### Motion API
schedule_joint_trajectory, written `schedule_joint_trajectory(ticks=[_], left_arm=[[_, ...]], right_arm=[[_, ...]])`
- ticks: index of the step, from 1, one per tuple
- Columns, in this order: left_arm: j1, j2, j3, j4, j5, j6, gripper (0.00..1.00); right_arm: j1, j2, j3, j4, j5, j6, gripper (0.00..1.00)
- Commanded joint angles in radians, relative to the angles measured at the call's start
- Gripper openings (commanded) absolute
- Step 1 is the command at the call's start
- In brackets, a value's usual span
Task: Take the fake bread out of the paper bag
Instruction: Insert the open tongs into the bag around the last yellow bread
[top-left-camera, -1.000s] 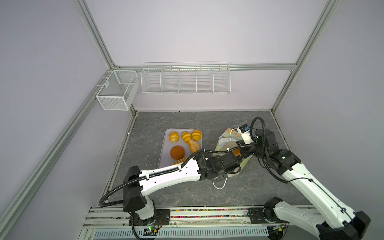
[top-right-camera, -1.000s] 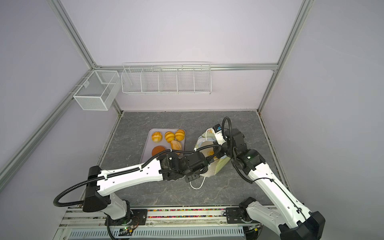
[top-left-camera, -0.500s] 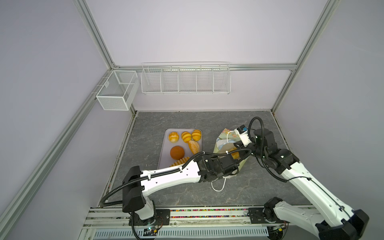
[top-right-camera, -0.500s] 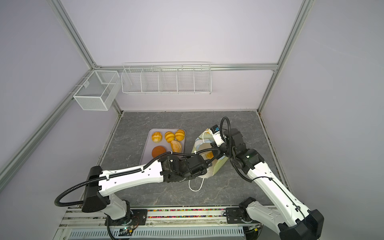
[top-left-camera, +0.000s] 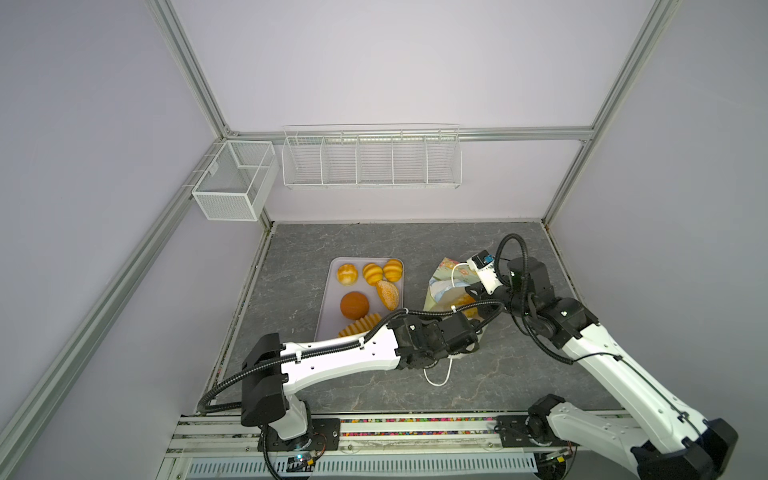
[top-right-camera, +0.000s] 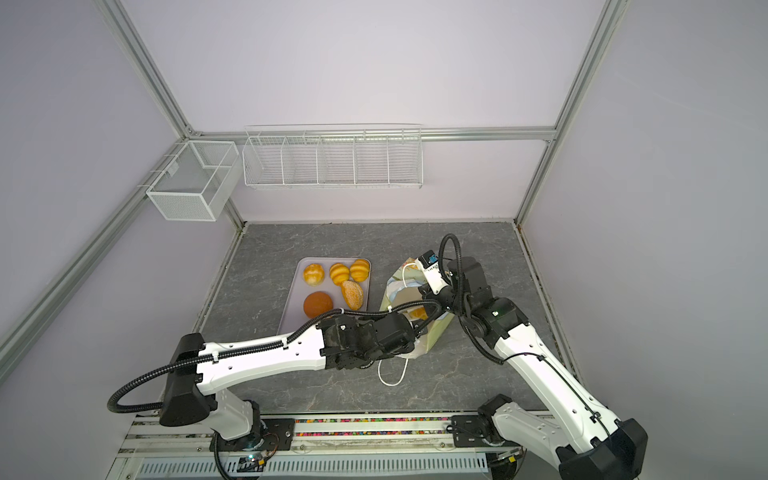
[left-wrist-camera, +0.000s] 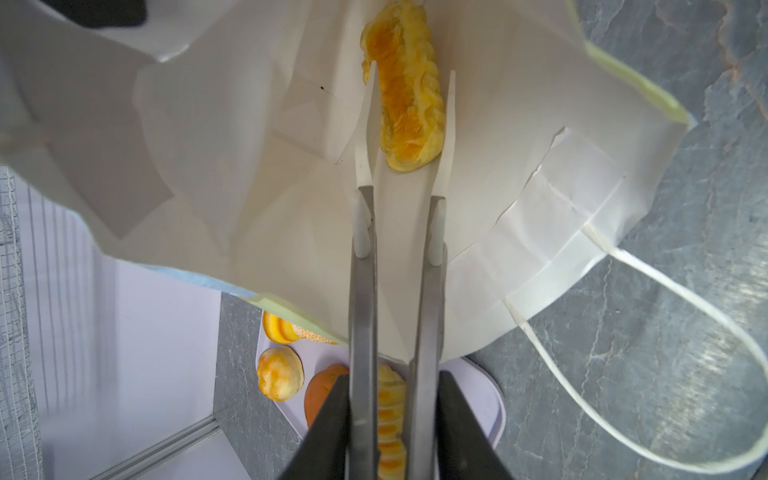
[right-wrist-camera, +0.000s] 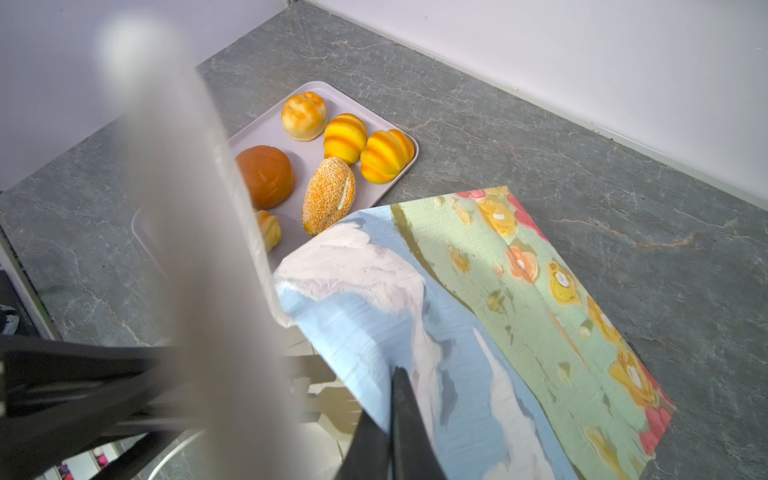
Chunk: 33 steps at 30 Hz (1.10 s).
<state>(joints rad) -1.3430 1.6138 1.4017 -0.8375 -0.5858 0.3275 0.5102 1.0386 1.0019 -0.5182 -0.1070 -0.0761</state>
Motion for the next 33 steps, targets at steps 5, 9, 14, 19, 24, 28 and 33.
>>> schedule_joint_trajectory(ticks=[5,9,14,19,24,28,33], left_arm=[[-0.004,-0.004,-0.013,0.046,0.001,-0.009,0.35],[-0.004,-0.044,-0.033,0.054,0.038,-0.021,0.35],[-0.004,-0.07,-0.062,0.077,0.057,-0.05,0.35],[-0.001,-0.024,-0.058,0.091,0.02,-0.087,0.35],[0.006,0.021,-0.055,0.124,0.03,-0.106,0.35],[0.007,0.018,-0.079,0.145,0.052,-0.106,0.35],[0.013,0.042,-0.084,0.144,0.003,-0.119,0.33]], right_arm=[[0.002,-0.007,-0.017,0.017,-0.037,-0.015,0.07],[0.002,-0.007,-0.017,0.018,-0.036,-0.014,0.07],[0.002,-0.005,-0.014,0.021,-0.04,-0.011,0.07],[0.003,-0.003,-0.013,0.023,-0.048,-0.009,0.07],[0.006,-0.003,-0.007,0.015,-0.046,-0.007,0.07],[0.006,-0.009,0.003,0.0,-0.027,-0.013,0.07],[0.007,-0.012,0.003,-0.002,-0.026,-0.009,0.07]])
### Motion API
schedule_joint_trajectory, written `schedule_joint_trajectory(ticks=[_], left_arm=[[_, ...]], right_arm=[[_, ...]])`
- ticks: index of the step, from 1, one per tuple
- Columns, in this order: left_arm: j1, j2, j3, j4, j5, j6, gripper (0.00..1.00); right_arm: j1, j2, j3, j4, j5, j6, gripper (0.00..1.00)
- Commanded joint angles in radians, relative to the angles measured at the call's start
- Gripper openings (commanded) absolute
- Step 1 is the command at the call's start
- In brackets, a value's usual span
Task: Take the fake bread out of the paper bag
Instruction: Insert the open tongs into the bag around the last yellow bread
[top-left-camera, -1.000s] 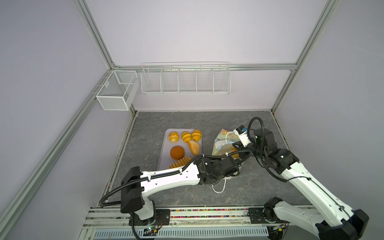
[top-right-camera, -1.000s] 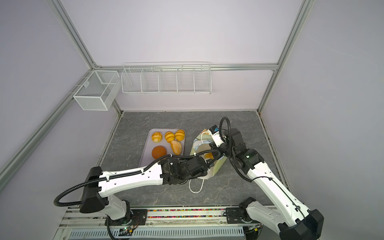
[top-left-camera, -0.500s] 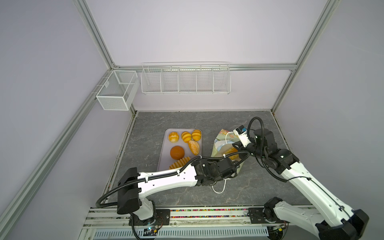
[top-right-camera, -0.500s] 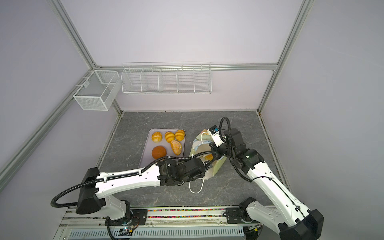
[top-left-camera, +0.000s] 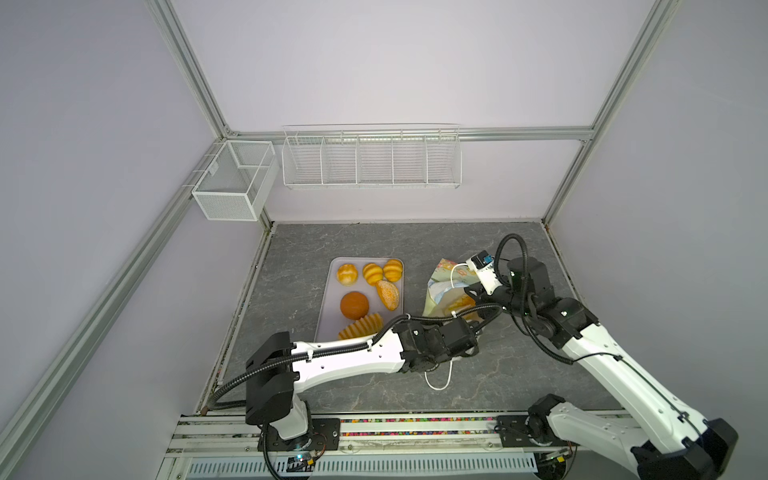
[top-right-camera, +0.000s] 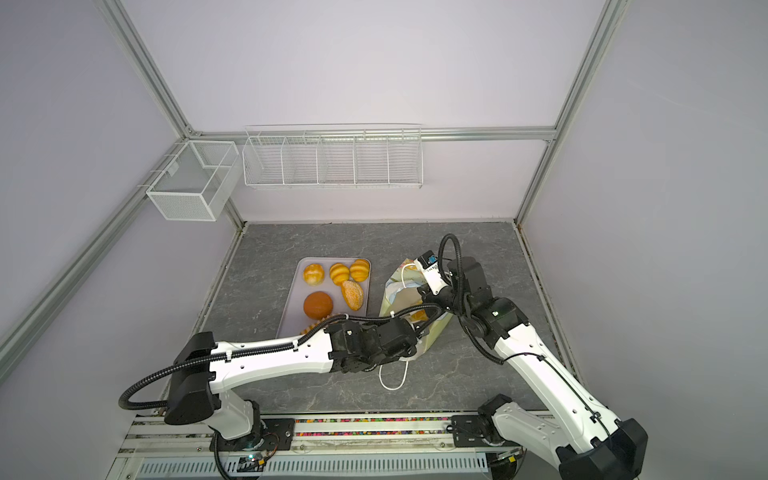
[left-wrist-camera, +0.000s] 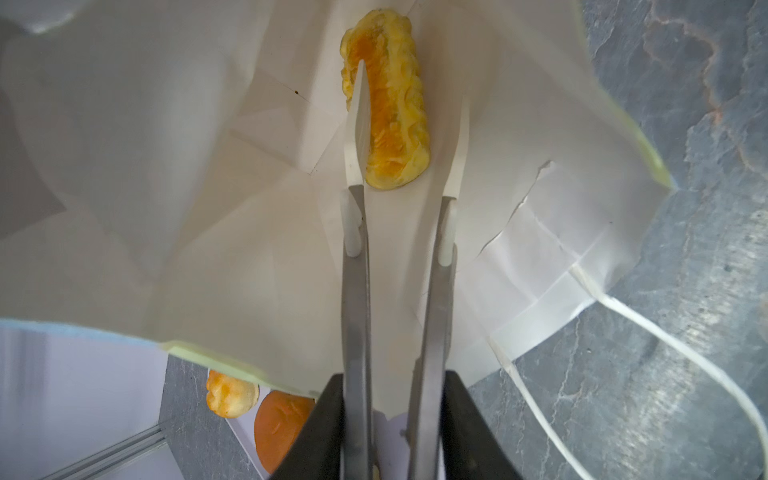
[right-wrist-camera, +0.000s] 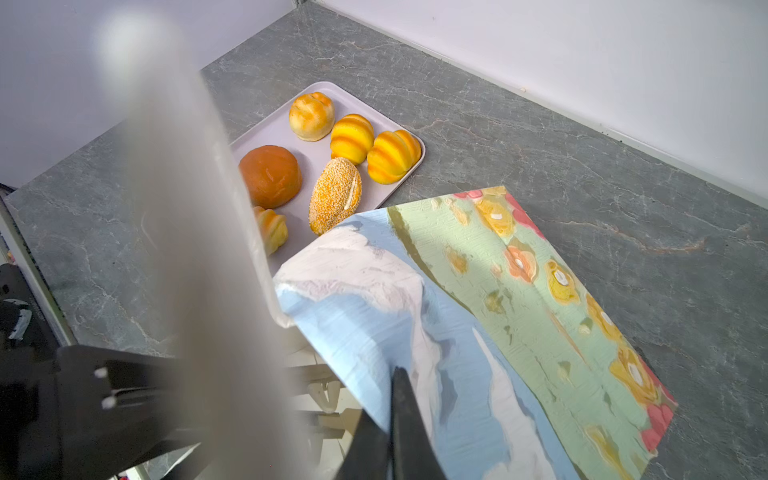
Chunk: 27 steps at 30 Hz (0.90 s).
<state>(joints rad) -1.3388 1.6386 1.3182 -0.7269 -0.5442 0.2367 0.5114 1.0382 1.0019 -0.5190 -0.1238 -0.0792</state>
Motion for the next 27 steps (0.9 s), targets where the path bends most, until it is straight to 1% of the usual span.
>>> schedule_joint_trajectory(ticks=[1,3,5,7,10,12,14,21,27], left_arm=[[0.01,0.023,0.003,0.027,-0.058,-0.037,0.31],[0.012,0.034,0.016,0.013,-0.108,-0.051,0.24],[0.012,0.033,0.021,0.003,-0.134,-0.054,0.16],[0.012,0.016,0.02,0.01,-0.128,-0.043,0.09],[0.012,-0.021,0.019,0.019,-0.111,-0.024,0.0],[0.012,-0.051,0.007,0.026,-0.118,-0.025,0.0],[0.012,-0.076,0.006,0.013,-0.106,-0.045,0.0],[0.008,-0.173,-0.022,-0.008,-0.003,-0.079,0.0],[-0.007,-0.231,-0.043,-0.011,0.027,-0.073,0.0]], right_arm=[[0.005,-0.012,0.001,-0.002,-0.01,-0.006,0.07],[0.005,-0.013,0.001,-0.005,-0.007,-0.005,0.07],[0.004,-0.015,0.001,-0.005,0.003,-0.001,0.07],[0.006,-0.007,0.024,-0.026,0.007,-0.002,0.07],[0.005,0.0,0.055,-0.064,0.025,-0.036,0.07],[0.005,-0.008,0.051,-0.059,0.053,-0.044,0.07],[0.005,-0.011,0.046,-0.049,0.055,-0.048,0.07],[0.005,-0.006,0.035,-0.045,0.098,-0.042,0.07],[0.006,-0.024,0.003,-0.009,0.11,-0.009,0.07]])
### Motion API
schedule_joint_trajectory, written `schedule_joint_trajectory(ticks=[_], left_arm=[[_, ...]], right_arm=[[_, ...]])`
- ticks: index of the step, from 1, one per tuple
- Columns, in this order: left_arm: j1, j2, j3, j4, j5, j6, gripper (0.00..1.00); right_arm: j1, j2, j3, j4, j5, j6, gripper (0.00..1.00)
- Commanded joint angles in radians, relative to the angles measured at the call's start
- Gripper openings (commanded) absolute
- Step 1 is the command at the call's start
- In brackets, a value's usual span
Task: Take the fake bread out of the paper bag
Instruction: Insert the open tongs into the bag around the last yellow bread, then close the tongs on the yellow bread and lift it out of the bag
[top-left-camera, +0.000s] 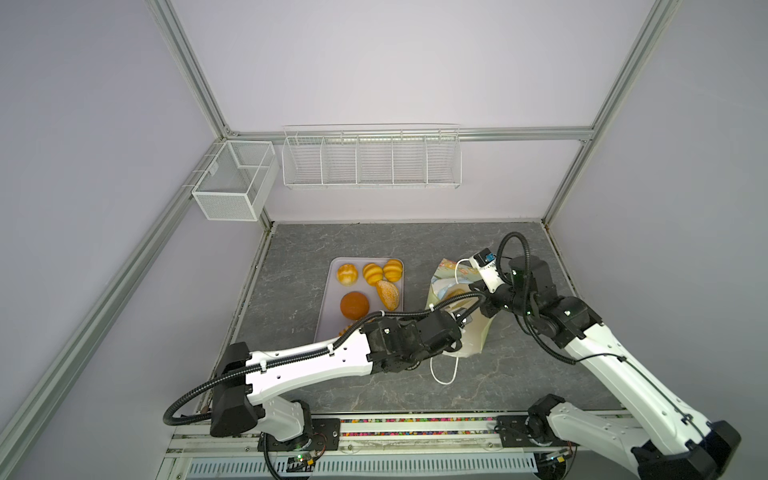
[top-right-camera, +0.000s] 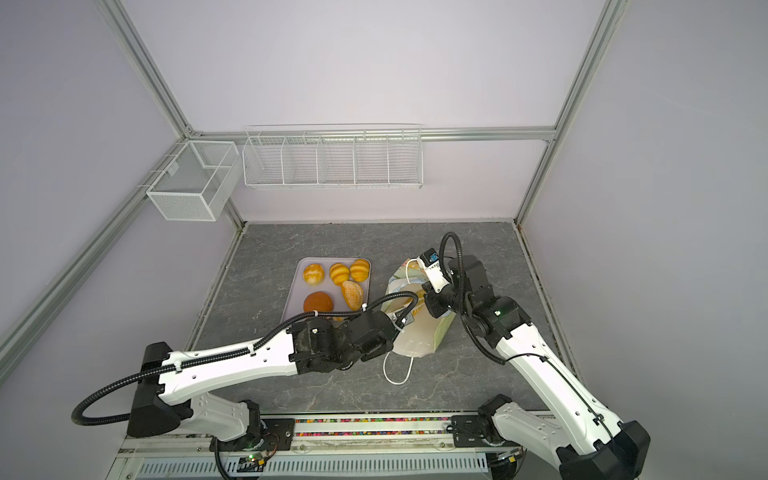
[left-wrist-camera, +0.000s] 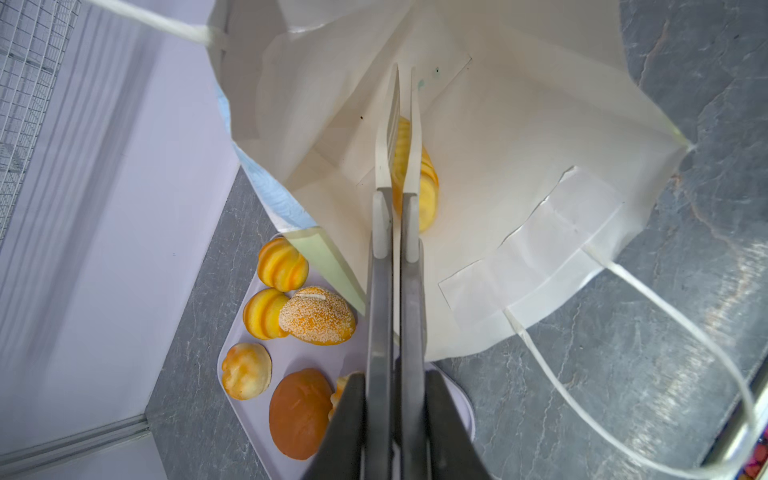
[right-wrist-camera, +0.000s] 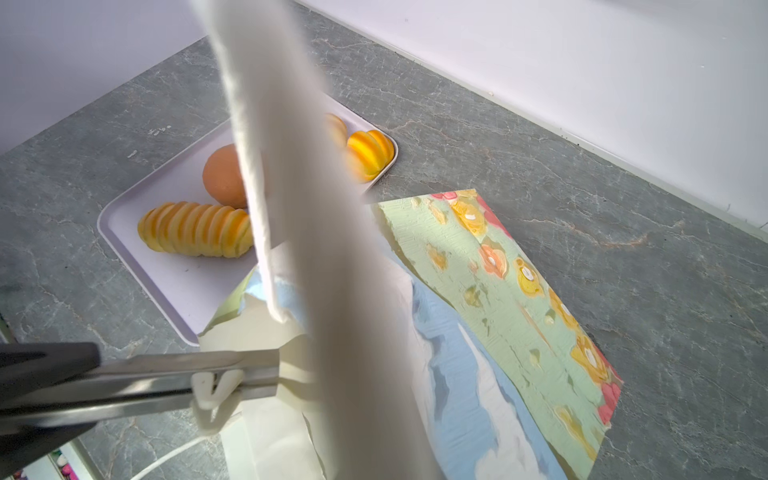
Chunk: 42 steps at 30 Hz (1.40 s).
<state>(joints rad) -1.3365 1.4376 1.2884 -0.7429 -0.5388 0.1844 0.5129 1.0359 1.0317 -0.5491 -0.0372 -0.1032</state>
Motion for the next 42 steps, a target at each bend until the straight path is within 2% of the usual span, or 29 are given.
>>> schedule_joint_trajectory(ticks=[1,6,7,9,12,15,22,26,32,38,42], left_arm=[[-0.008,-0.033,-0.017,0.005,0.026,-0.022,0.0],[-0.01,-0.03,-0.03,-0.011,0.025,-0.042,0.0],[-0.01,-0.023,-0.024,-0.018,0.023,-0.055,0.02],[-0.01,-0.006,-0.002,-0.039,0.036,-0.072,0.13],[-0.014,0.022,0.024,-0.051,0.107,-0.098,0.17],[-0.028,0.047,0.021,-0.033,0.113,-0.126,0.21],[-0.082,0.083,-0.006,0.007,0.013,-0.047,0.31],[-0.086,0.112,0.027,-0.023,-0.015,-0.07,0.35],[-0.098,0.132,0.025,0.01,-0.042,-0.093,0.36],[-0.098,0.196,0.025,0.022,-0.154,-0.181,0.36],[-0.099,0.249,0.031,0.027,-0.272,-0.232,0.36]], right_arm=[[0.004,-0.023,-0.032,0.024,0.024,0.016,0.07],[0.004,-0.032,-0.042,0.018,0.023,0.017,0.07],[0.003,-0.034,-0.042,0.016,0.023,0.017,0.07],[0.004,-0.037,-0.042,0.013,0.026,0.017,0.06],[0.004,-0.04,-0.047,0.02,0.024,0.017,0.07],[0.004,-0.039,-0.051,0.027,0.022,0.018,0.07],[0.004,-0.039,-0.048,0.024,0.016,0.013,0.07],[0.004,-0.04,-0.048,0.022,0.016,0.014,0.07],[0.004,-0.041,-0.05,0.027,0.014,0.016,0.06],[0.003,-0.036,-0.048,0.03,0.01,0.025,0.07],[0.005,-0.033,-0.046,0.037,0.003,0.035,0.07]])
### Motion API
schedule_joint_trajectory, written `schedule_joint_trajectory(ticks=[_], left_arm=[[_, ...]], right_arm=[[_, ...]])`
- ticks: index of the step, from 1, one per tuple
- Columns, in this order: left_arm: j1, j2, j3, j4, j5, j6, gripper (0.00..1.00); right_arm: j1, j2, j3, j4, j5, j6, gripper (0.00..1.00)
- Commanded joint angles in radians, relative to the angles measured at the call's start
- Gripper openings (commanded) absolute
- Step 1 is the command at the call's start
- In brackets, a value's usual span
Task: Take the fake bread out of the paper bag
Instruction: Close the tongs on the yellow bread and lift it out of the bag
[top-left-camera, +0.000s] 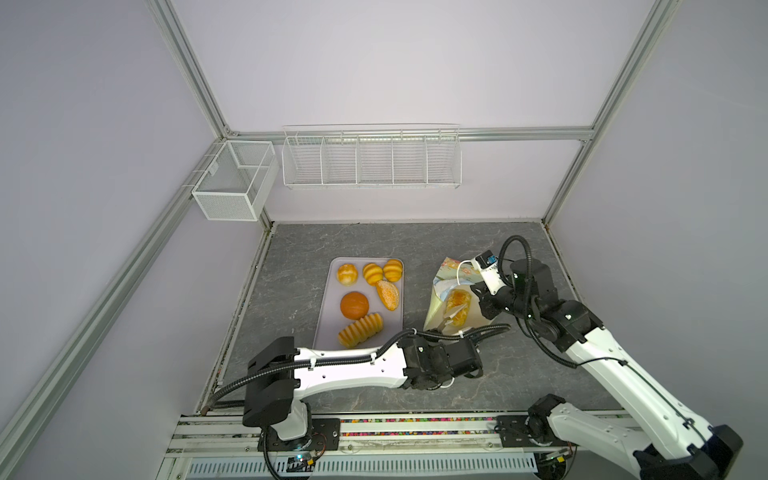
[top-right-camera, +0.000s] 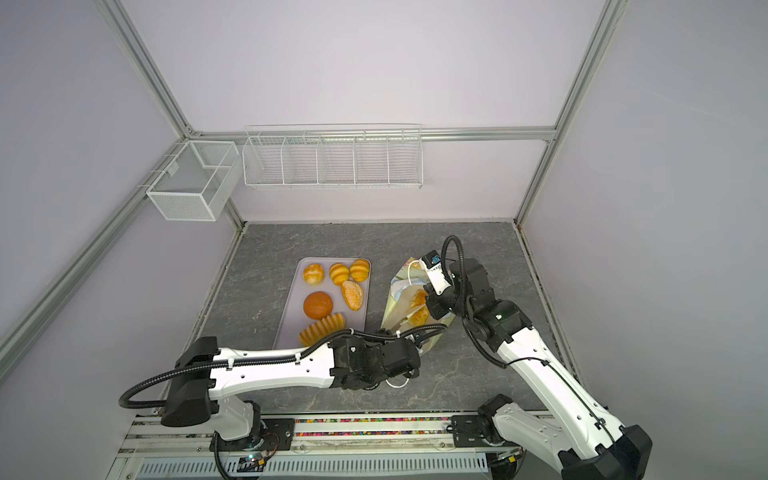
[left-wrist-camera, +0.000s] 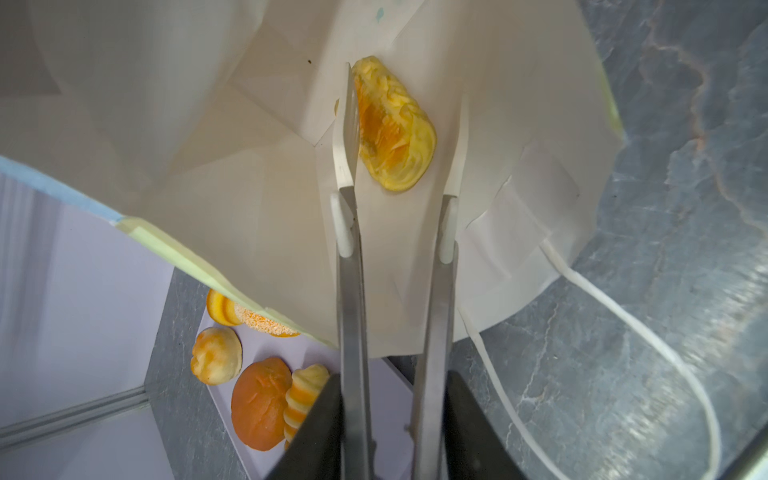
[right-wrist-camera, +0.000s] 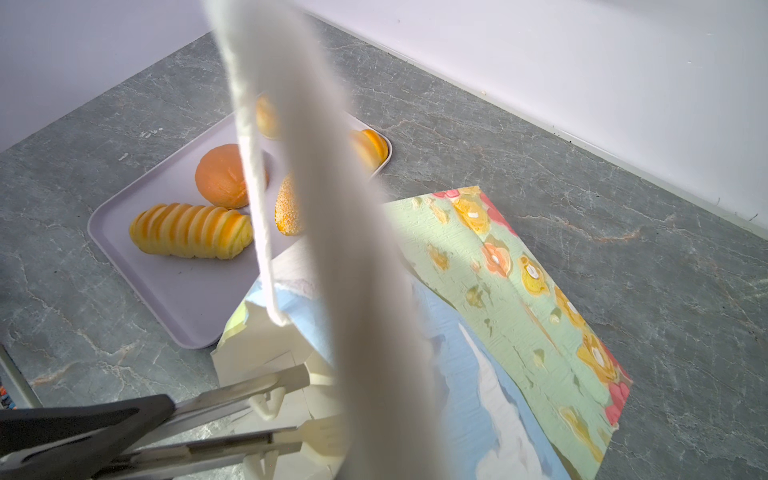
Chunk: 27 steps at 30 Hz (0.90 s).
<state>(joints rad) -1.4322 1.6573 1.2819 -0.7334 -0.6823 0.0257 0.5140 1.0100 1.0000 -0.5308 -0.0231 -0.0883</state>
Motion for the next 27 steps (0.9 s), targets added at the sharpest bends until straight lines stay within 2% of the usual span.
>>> schedule_joint_trajectory(ticks=[1,4,6,16,27], left_arm=[[-0.003,0.043,0.047,0.008,-0.155,-0.079,0.36],[-0.003,0.078,0.078,-0.035,-0.227,-0.107,0.35],[-0.003,0.089,0.099,-0.065,-0.244,-0.138,0.3],[-0.003,0.045,0.096,-0.073,-0.21,-0.14,0.0],[-0.004,-0.106,0.074,-0.049,-0.076,-0.065,0.0]], right_arm=[[0.004,-0.008,-0.017,0.024,-0.013,0.023,0.07],[0.003,-0.003,-0.017,0.031,-0.016,0.021,0.07],[0.004,0.002,-0.012,0.028,-0.014,0.018,0.07],[0.004,0.006,-0.014,0.034,-0.005,0.015,0.07],[0.004,0.019,-0.016,0.057,0.02,0.026,0.06]])
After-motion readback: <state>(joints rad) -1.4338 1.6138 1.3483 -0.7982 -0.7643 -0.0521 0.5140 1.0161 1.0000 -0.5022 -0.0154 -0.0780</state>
